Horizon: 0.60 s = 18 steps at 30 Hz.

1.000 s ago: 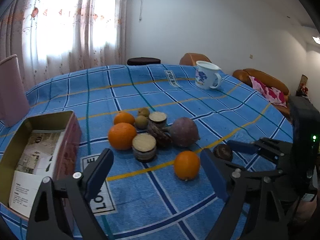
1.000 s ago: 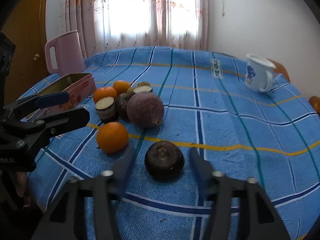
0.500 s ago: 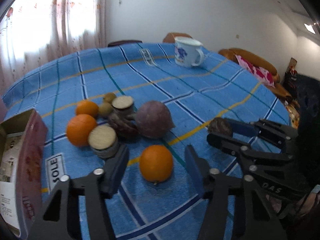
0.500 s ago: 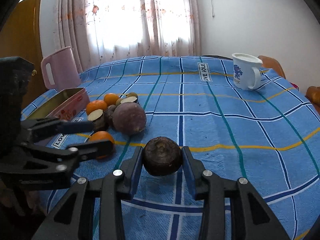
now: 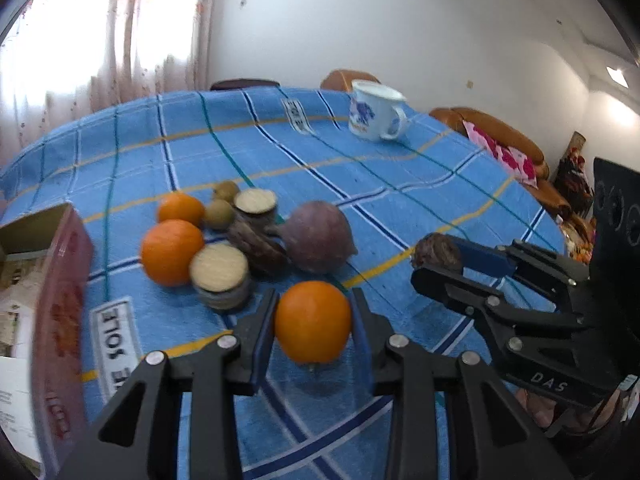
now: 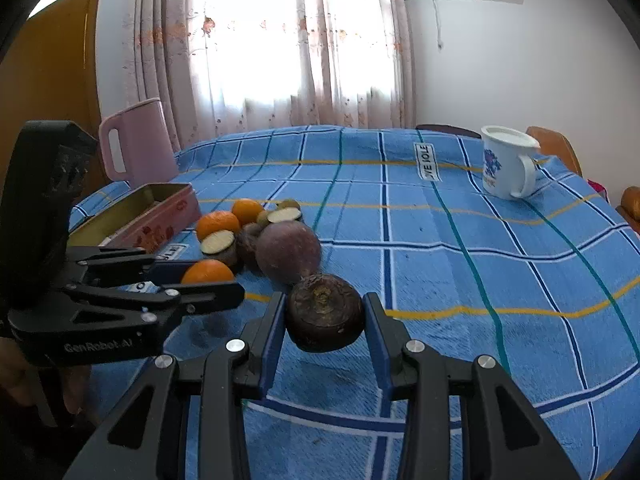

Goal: Organize fruits
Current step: 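Grasp the dark brown round fruit with the right tool while the left tool grasps an orange, then carry the orange and the dark brown fruit over the pink tin box with both tools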

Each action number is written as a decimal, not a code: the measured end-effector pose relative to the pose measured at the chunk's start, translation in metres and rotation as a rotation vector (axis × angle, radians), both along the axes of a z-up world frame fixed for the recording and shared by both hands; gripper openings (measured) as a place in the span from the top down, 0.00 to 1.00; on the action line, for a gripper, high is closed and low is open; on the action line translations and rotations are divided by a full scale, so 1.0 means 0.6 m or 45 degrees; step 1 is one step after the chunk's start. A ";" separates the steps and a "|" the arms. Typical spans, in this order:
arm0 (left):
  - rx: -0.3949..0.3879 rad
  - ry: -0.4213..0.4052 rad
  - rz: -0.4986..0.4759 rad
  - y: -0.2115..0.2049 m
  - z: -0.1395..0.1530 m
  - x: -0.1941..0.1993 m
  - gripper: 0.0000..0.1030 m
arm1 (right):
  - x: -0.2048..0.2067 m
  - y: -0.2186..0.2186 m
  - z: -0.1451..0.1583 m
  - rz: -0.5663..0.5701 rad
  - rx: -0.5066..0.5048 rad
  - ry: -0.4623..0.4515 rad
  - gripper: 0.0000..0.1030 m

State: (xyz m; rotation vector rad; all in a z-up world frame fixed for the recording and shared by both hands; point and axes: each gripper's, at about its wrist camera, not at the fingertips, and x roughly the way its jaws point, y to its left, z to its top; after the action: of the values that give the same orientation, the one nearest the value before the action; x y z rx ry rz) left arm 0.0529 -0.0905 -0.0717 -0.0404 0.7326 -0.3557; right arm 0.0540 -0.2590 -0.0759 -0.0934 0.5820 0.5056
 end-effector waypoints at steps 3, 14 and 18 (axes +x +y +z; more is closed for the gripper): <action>0.002 -0.036 0.030 0.014 0.011 -0.010 0.64 | -0.002 0.012 0.007 0.020 0.007 -0.021 0.61; 0.038 -0.175 0.143 0.054 0.041 -0.035 0.64 | -0.008 0.062 0.035 0.111 -0.001 -0.102 0.61; 0.045 -0.211 0.190 0.072 0.049 -0.038 0.64 | -0.005 0.081 0.040 0.142 -0.010 -0.110 0.61</action>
State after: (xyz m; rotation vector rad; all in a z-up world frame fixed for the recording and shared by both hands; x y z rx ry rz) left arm 0.0299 -0.0475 -0.0420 -0.0312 0.5682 -0.2008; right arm 0.0512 -0.2104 -0.0519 -0.1550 0.4964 0.6044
